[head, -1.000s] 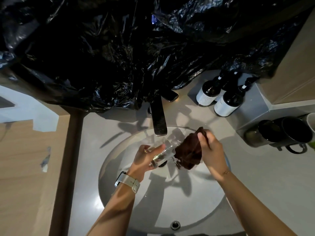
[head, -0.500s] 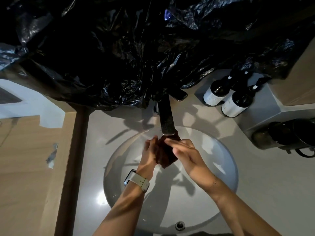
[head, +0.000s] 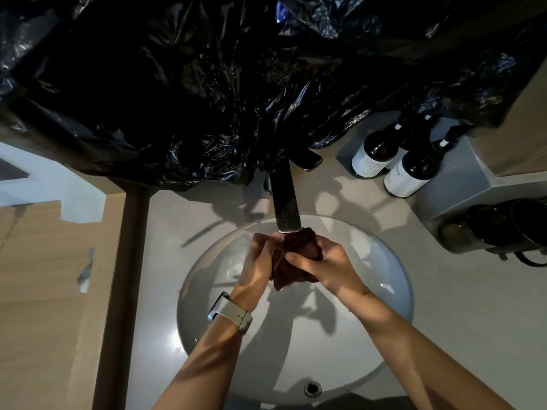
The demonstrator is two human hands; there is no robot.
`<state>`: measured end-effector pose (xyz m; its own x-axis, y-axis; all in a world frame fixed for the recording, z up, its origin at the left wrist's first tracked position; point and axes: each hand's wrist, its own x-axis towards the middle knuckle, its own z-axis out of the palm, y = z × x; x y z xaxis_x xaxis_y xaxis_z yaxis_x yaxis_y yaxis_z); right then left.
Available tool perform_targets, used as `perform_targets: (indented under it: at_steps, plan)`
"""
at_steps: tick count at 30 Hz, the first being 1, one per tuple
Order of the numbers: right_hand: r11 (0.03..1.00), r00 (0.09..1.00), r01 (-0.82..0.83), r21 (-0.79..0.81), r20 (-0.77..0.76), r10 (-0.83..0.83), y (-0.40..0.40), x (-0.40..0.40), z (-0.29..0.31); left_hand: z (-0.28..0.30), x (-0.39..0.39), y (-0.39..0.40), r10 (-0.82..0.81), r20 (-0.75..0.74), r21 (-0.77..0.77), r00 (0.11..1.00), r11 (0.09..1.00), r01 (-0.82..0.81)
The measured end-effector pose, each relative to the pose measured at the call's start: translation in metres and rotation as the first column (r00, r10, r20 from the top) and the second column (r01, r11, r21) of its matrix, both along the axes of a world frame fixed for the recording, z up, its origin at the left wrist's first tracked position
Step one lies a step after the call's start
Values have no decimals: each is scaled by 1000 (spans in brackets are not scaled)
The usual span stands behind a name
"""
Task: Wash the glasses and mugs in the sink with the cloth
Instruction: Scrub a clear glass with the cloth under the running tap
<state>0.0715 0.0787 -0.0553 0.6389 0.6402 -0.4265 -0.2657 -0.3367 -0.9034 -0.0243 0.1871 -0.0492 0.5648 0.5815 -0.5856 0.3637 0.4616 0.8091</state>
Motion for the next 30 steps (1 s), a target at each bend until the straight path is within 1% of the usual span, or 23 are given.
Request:
perform_targets:
  at_steps: [1, 4, 8, 12, 14, 16, 18, 20, 22, 24, 25, 26, 27, 30]
  plan:
    - [998, 999, -52, 28, -7, 53, -1, 3, 0, 0, -1, 0, -17, 4, 18, 1000, 1000, 17]
    - [980, 974, -174, 91, -129, 185, -3, 9, 6, 3, 2, 5, -48, -41, 44, 998, 998, 50]
    - [968, 945, -235, 81, -214, 248, 0, 11, 10, -1, 13, 11, -151, -119, -3, 981, 988, 151]
    - [983, 923, -174, 59, -338, 184, 8, 5, 6, -6, 19, 15, -234, -199, -56, 952, 972, 227]
    - [989, 899, -130, 70, -413, 148, 8, 3, 5, -7, 21, 17, -238, -208, -51, 949, 971, 232]
    - [994, 888, -80, 76, -447, 106, 9, 2, 2, -9, 22, 17, -250, -207, -49, 946, 968, 245]
    - [996, 890, -48, 78, -449, 78, 13, 3, 5, -12, 22, 15, -206, -206, 1, 957, 978, 211]
    - [998, 891, -43, 56, -450, 64, 19, 6, 7, -15, 18, 11, -112, -202, 97, 973, 986, 134]
    - [999, 887, -53, 13, -460, 53, 28, 9, 10, -12, 12, 6, -50, -157, 249, 986, 965, 88]
    - [996, 866, -93, -16, -494, 73, 34, 10, 10, -15, 5, 3, -53, -120, 357, 991, 930, 93]
    - [993, 858, -119, -20, -505, 92, 35, 9, 8, -17, 1, 2, -64, -103, 357, 993, 929, 96]
    - [990, 857, -137, -17, -503, 110, 35, 8, 6, -20, -3, 3, -52, -65, 306, 996, 949, 70]
    - [989, 862, -145, -5, -492, 124, 33, 7, 4, -24, -5, 5, -29, -59, 239, 998, 970, 42]
    - [985, 867, -156, 79, -466, 175, 24, -1, 3, -36, -4, 14, 8, -116, 47, 993, 999, -3]
